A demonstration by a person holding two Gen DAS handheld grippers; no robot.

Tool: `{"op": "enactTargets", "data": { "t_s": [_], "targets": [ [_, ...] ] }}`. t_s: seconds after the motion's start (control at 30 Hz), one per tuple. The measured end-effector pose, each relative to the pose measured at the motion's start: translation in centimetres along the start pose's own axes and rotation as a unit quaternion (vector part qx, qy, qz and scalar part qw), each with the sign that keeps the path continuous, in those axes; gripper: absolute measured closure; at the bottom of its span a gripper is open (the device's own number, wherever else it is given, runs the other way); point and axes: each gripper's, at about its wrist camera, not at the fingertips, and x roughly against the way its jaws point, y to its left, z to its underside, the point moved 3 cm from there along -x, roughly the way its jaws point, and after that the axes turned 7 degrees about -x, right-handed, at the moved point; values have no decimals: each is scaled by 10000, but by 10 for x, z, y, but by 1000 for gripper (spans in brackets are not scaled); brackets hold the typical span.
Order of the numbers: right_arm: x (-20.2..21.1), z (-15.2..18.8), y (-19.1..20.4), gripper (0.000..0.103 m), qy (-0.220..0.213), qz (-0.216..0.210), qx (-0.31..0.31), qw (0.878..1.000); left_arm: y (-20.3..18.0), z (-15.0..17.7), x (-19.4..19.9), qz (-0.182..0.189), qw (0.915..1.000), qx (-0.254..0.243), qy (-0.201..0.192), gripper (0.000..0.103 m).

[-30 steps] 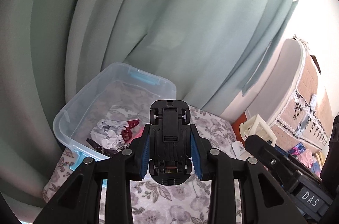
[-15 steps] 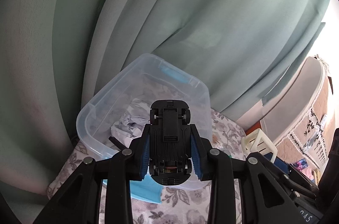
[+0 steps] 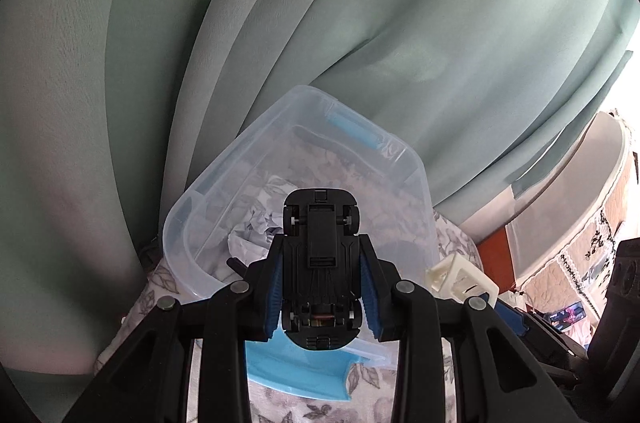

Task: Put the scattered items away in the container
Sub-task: 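Open left tool dropping the car into the container while right tool releases the frame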

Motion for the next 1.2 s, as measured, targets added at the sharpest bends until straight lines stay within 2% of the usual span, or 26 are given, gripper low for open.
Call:
{"op": "enactTargets", "data": {
  "t_s": [0.37, 0.7, 0.77, 0.83, 1.2],
  "targets": [
    [-25, 3, 1, 38, 234, -32, 5, 9997, 8, 1, -14, -7, 9999, 77, 134, 68],
    [-29, 1, 0, 37, 242, -52, 55, 9997, 10, 4, -21, -35, 9995, 191, 229, 67],
    [-29, 1, 0, 37, 247, -54, 50, 9997, 10, 3, -20, -8, 9995, 204, 227, 62],
    [-29, 1, 1, 37, 257, -46, 57, 9996, 8, 3, -19, 11, 9996, 187, 211, 52],
    [-23, 2, 2, 35, 311, 2, 33, 9995, 5, 0, -12, 25, 9994, 273, 227, 38]
  ]
}}
